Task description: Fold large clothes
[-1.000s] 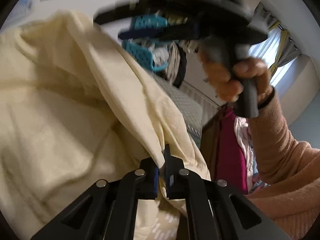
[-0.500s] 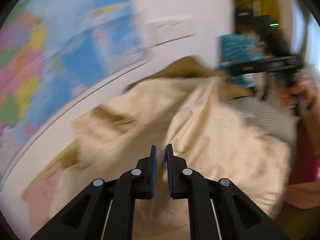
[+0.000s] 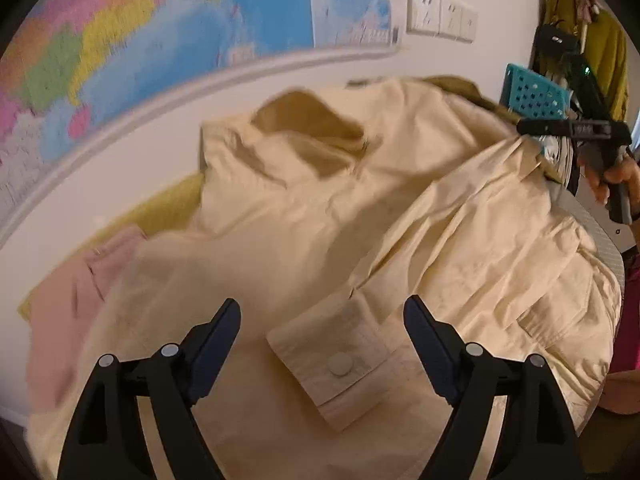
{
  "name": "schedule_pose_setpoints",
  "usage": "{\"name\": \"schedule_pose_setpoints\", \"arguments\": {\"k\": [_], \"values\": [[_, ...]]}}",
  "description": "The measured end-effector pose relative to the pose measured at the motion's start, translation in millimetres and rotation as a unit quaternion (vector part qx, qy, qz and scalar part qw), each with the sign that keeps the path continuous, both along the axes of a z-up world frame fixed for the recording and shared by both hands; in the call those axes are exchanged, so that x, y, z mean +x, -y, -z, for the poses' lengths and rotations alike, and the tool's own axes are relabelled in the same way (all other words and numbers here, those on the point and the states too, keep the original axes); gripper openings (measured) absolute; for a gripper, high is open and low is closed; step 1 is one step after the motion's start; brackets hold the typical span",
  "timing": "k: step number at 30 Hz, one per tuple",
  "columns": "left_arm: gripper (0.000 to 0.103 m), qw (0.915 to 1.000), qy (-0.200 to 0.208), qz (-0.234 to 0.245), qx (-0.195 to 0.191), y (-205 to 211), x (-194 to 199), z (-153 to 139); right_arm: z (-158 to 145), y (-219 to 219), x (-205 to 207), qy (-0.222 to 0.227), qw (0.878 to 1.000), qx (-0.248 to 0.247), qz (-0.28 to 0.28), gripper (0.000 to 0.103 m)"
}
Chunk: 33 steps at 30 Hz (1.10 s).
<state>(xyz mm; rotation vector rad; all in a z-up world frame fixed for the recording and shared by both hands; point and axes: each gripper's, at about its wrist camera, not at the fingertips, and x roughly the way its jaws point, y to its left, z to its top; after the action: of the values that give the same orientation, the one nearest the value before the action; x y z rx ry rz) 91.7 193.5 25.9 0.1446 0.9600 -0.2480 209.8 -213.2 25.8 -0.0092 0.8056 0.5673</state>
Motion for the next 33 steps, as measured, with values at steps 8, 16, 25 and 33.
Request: {"name": "schedule_pose_setpoints", "arguments": {"k": [8, 16, 25, 33], "values": [[0.066, 0.9991, -0.038, -0.014, 0.009, -1, 12, 42, 7, -42, 16, -0.008, 0.992, -0.121, -0.024, 0.015], [0.058, 0.9985, -0.033, -0.041, 0.013, -9, 13, 46, -61, -34, 31, 0.030, 0.998, -0.053, -0.021, 0.004], [0.061, 0.9966, -0.035, -0.074, -0.005, -22, 18, 47, -23, -16, 52, -0.025, 0.999, 0.006, 0.037, 0.040], [0.063, 0.9969, 0.017, -0.073, -0.021, -20, 3, 15, -58, -77, -77, 0.107, 0.988, -0.007, -0.112, 0.052]]}}
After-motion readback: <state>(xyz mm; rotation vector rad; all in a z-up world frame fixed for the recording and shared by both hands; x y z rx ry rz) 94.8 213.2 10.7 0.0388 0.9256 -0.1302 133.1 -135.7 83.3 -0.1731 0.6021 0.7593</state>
